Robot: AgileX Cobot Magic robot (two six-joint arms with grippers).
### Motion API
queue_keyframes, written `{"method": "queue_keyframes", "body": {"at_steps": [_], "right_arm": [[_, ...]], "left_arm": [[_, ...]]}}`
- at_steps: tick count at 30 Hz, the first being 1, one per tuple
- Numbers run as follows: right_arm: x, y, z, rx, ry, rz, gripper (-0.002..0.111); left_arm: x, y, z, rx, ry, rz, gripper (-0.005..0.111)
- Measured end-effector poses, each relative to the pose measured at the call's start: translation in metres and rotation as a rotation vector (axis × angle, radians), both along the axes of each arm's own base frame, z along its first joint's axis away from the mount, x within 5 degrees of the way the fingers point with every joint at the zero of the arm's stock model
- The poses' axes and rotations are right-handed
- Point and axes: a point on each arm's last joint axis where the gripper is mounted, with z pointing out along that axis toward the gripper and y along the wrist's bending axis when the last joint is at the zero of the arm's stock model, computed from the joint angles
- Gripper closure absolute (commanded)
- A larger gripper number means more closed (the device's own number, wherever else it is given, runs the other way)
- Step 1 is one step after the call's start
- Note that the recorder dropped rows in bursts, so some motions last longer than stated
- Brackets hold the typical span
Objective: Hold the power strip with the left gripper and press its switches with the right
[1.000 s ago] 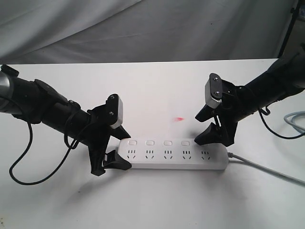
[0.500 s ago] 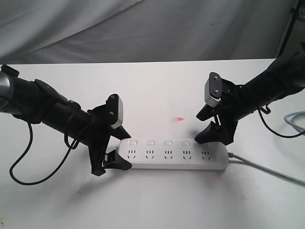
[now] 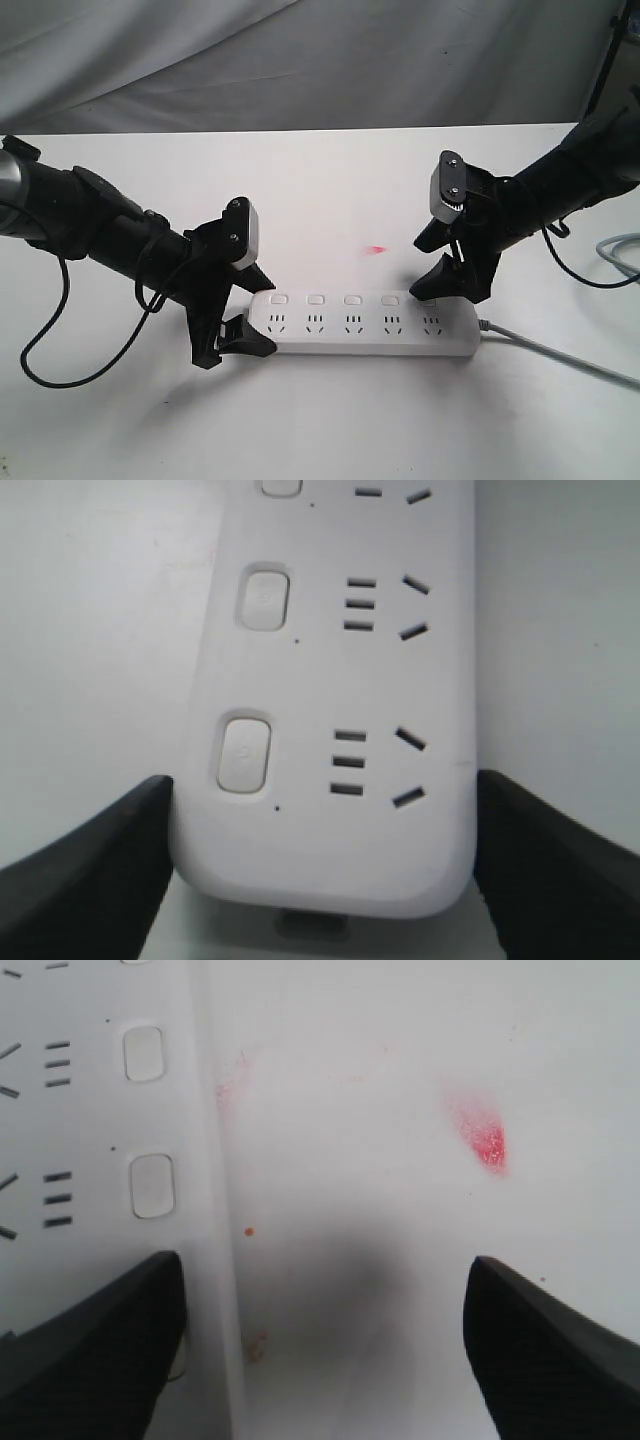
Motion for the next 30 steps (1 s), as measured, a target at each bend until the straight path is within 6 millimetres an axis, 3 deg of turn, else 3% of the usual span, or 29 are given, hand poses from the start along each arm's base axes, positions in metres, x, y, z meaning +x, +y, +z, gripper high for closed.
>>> {"method": "queue_keyframes", "body": {"at_steps": [18, 30], "right_arm": [[-0.0011, -0.0023, 0.0018, -0.039, -0.005, 0.030, 0.037], [0.0074, 0.0000, 0.0087, 0.032, -0.020, 0.085, 0.037]], "left_arm": [[0.0000, 0.0000, 0.0000, 0.000, 0.000, 0.000, 0.107], [0.0000, 0.0000, 0.0000, 0.000, 0.000, 0.000, 0.107]]}}
